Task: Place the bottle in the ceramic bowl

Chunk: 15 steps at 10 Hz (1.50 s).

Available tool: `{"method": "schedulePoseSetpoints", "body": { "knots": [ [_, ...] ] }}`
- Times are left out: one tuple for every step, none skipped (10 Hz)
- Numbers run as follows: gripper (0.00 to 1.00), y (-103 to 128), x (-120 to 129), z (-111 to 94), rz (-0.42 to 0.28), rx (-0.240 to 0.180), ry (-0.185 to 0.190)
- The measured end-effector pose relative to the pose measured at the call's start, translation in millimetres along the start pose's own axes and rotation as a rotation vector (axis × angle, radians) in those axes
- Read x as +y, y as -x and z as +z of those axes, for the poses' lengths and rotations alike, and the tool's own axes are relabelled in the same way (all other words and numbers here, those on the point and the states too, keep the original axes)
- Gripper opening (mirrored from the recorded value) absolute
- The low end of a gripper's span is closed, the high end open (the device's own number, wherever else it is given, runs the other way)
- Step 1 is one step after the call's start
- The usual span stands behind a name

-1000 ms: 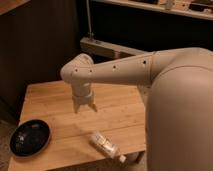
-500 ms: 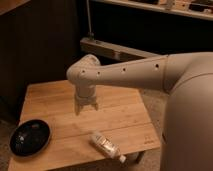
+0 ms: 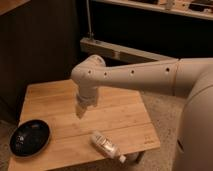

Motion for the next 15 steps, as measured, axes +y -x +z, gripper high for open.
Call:
{"method": "schedulePoseSetpoints", "body": {
  "knots": [
    [0.65, 1, 1, 0, -0.016, 0.000, 0.001],
    [0.65, 2, 1, 0, -0.008, 0.003, -0.001],
    [0.65, 6, 2, 4, 0.017, 0.038, -0.007],
    [0.65, 10, 7, 8, 0.014, 0.076, -0.010],
    [0.65, 12, 14, 11, 0.014, 0.096, -0.009],
    [0.65, 4, 17, 14, 0.018, 0.112, -0.018],
    [0.65, -2, 23, 16, 0.012, 0.111, -0.015],
    [0.65, -16, 27, 17, 0.014, 0.105, -0.011],
    [0.65, -37, 28, 17, 0.025, 0.106, -0.012],
    [0.65, -52, 31, 18, 0.028, 0.099, -0.008],
    [0.65, -69, 32, 19, 0.039, 0.093, -0.006],
    [0.65, -85, 32, 25, 0.050, 0.091, -0.004],
    [0.65, -96, 33, 34, 0.056, 0.088, 0.002],
    [0.65, -102, 34, 41, 0.055, 0.084, 0.005],
    [0.65, -107, 34, 49, 0.056, 0.077, 0.013]
  ]
}}
